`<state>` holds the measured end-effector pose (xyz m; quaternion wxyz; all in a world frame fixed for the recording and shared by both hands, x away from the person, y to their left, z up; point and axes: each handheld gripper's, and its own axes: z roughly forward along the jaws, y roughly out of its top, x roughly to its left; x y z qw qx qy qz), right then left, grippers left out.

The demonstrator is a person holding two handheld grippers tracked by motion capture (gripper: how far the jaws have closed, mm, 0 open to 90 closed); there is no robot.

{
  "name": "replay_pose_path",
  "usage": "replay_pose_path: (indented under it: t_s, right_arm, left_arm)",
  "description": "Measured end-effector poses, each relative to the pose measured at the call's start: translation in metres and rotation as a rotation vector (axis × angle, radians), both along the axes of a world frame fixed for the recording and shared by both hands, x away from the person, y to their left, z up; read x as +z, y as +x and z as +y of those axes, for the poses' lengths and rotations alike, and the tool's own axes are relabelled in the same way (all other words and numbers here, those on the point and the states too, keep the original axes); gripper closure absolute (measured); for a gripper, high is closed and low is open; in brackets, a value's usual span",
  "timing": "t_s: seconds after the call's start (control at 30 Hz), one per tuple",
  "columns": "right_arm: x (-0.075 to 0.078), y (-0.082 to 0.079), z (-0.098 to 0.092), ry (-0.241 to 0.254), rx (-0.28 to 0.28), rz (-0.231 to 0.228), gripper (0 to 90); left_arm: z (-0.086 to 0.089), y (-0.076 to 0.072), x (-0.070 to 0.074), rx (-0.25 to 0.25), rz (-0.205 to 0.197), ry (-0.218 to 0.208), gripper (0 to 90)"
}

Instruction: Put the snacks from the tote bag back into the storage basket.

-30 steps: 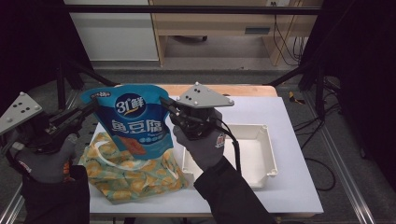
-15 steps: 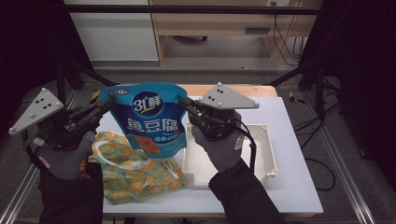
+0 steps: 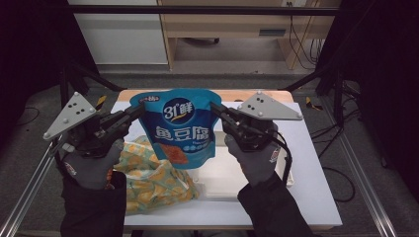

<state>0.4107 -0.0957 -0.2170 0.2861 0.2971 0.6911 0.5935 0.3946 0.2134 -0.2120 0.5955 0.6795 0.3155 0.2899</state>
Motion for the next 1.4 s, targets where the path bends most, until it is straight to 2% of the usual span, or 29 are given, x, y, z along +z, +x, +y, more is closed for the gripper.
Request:
replay_pose_path:
  t_s: [0.4,0.43,0.53,0.9,1.4]
  right_arm:
    - [-0.006,-0.008,-0.026,0.003,-0.036,0.0,90.0]
    - [-0.007,-0.009,-0.028,0.005,-0.038,-0.002,90.0]
    - [-0.008,-0.01,-0.034,0.004,-0.046,-0.003,90.0]
    - [-0.016,-0.015,-0.055,0.009,-0.081,0.006,90.0]
    - [-0.029,-0.017,-0.071,0.009,-0.111,0.024,90.0]
  left_arm:
    - [-0.024,0.003,-0.005,-0.041,0.001,0.005,90.0]
    - [-0.026,0.004,-0.005,-0.042,-0.011,0.008,90.0]
    - [-0.032,0.005,-0.006,-0.05,-0.012,0.012,90.0]
    - [-0.053,0.007,-0.013,-0.086,0.012,0.014,90.0]
    - [-0.069,0.011,-0.025,-0.113,0.022,0.028,90.0]
